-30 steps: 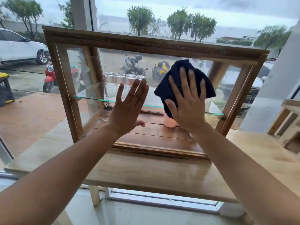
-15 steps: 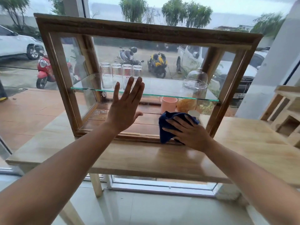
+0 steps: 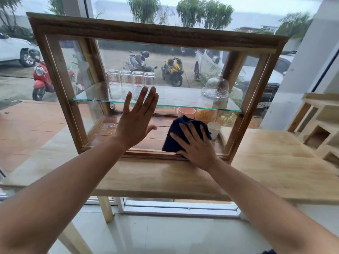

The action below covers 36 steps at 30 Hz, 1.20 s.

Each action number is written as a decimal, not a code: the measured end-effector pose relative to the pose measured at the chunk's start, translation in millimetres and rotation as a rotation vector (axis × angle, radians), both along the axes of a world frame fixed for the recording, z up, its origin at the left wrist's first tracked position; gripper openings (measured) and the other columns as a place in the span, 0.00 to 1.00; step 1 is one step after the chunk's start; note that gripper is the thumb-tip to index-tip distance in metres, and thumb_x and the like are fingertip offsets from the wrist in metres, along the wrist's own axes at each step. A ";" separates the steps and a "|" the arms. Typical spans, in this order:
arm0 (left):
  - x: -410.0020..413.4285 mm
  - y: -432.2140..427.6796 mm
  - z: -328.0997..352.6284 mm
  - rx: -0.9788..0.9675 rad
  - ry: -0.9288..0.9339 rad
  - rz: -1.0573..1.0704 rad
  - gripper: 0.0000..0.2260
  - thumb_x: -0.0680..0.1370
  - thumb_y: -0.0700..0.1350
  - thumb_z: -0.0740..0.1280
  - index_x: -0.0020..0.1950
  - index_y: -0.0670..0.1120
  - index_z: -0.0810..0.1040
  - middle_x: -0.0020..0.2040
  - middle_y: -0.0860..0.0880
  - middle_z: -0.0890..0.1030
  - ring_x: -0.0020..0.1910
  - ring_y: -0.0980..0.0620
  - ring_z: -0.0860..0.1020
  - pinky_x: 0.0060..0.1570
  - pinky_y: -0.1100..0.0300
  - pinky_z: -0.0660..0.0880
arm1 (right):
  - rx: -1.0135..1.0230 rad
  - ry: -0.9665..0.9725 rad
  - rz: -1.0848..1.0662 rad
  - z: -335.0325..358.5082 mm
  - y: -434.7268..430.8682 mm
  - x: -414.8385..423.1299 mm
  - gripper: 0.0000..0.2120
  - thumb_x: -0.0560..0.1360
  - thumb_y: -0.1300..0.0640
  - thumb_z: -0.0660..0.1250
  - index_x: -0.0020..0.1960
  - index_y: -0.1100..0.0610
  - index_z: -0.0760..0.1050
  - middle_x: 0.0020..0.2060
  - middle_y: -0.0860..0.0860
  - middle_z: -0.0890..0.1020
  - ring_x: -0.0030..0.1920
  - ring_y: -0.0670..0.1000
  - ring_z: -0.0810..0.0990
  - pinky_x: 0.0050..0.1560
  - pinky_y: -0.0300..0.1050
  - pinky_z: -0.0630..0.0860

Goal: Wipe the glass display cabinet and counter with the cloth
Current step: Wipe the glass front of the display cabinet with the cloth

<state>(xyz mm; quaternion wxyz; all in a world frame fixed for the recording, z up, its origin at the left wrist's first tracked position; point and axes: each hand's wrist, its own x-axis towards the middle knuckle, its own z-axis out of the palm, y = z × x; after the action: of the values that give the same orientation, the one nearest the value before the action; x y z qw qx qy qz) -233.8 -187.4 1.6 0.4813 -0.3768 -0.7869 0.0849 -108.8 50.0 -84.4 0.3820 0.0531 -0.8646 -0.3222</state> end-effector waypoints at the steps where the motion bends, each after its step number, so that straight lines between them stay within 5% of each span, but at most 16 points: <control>1: -0.4 -0.1 0.1 0.002 0.001 0.001 0.50 0.75 0.65 0.66 0.82 0.39 0.41 0.83 0.41 0.46 0.82 0.41 0.47 0.77 0.35 0.46 | -0.050 0.013 0.012 -0.4 -17.2 -9.0 0.36 0.77 0.35 0.62 0.81 0.47 0.56 0.79 0.57 0.58 0.78 0.62 0.57 0.78 0.65 0.42; 6: -0.8 0.0 -1.2 0.007 0.034 0.026 0.49 0.76 0.65 0.65 0.82 0.39 0.43 0.83 0.41 0.47 0.82 0.42 0.48 0.77 0.36 0.48 | -0.192 0.099 0.061 -5.4 -48.3 -24.4 0.35 0.78 0.36 0.64 0.80 0.47 0.59 0.79 0.57 0.59 0.78 0.61 0.57 0.79 0.63 0.43; 17: -3.0 0.5 -1.6 0.034 0.045 0.001 0.52 0.72 0.64 0.71 0.82 0.40 0.47 0.83 0.42 0.48 0.82 0.42 0.51 0.77 0.35 0.52 | 0.025 0.041 -0.069 20.2 97.4 65.5 0.34 0.79 0.37 0.61 0.80 0.49 0.58 0.76 0.56 0.67 0.75 0.59 0.64 0.77 0.62 0.51; 20: -1.1 2.6 -2.9 0.029 0.054 0.025 0.52 0.72 0.64 0.71 0.82 0.39 0.47 0.83 0.41 0.48 0.82 0.41 0.51 0.77 0.35 0.51 | -0.067 0.133 -0.079 38.1 85.4 58.2 0.37 0.77 0.36 0.65 0.80 0.50 0.58 0.78 0.57 0.63 0.77 0.60 0.61 0.78 0.62 0.51; 24: -1.2 3.8 -3.9 0.024 0.075 0.043 0.52 0.72 0.65 0.70 0.82 0.40 0.48 0.83 0.41 0.48 0.82 0.41 0.50 0.77 0.35 0.48 | -0.310 0.383 -0.141 105.3 45.3 23.7 0.37 0.81 0.34 0.57 0.81 0.55 0.56 0.80 0.61 0.55 0.80 0.62 0.55 0.78 0.62 0.49; 28: -2.8 3.3 -4.1 0.027 0.076 0.039 0.52 0.72 0.65 0.69 0.82 0.39 0.45 0.83 0.41 0.46 0.82 0.41 0.49 0.77 0.35 0.44 | -0.444 0.534 -0.075 139.4 -11.9 -13.6 0.34 0.82 0.38 0.57 0.81 0.57 0.58 0.79 0.62 0.57 0.80 0.63 0.55 0.79 0.62 0.50; 31: -2.6 2.9 -3.3 0.013 0.088 0.055 0.52 0.73 0.66 0.67 0.82 0.39 0.44 0.83 0.41 0.45 0.82 0.41 0.49 0.77 0.36 0.43 | -0.314 0.419 0.036 112.7 -35.0 -29.0 0.30 0.83 0.43 0.59 0.81 0.55 0.60 0.79 0.58 0.56 0.80 0.60 0.56 0.79 0.61 0.50; 36: -2.7 1.9 -4.0 0.027 0.122 0.061 0.53 0.72 0.67 0.69 0.82 0.39 0.45 0.83 0.41 0.47 0.82 0.42 0.51 0.77 0.36 0.47 | 0.189 -0.027 0.114 22.9 12.8 -3.3 0.27 0.83 0.47 0.58 0.80 0.51 0.61 0.78 0.53 0.64 0.77 0.56 0.62 0.79 0.58 0.47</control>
<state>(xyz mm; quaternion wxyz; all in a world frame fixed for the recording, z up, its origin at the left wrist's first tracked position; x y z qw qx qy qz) -236.5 -185.4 -2.4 0.5305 -0.3404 -0.7683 0.1116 -112.0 62.9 -61.5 0.3814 0.1421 -0.8310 -0.3791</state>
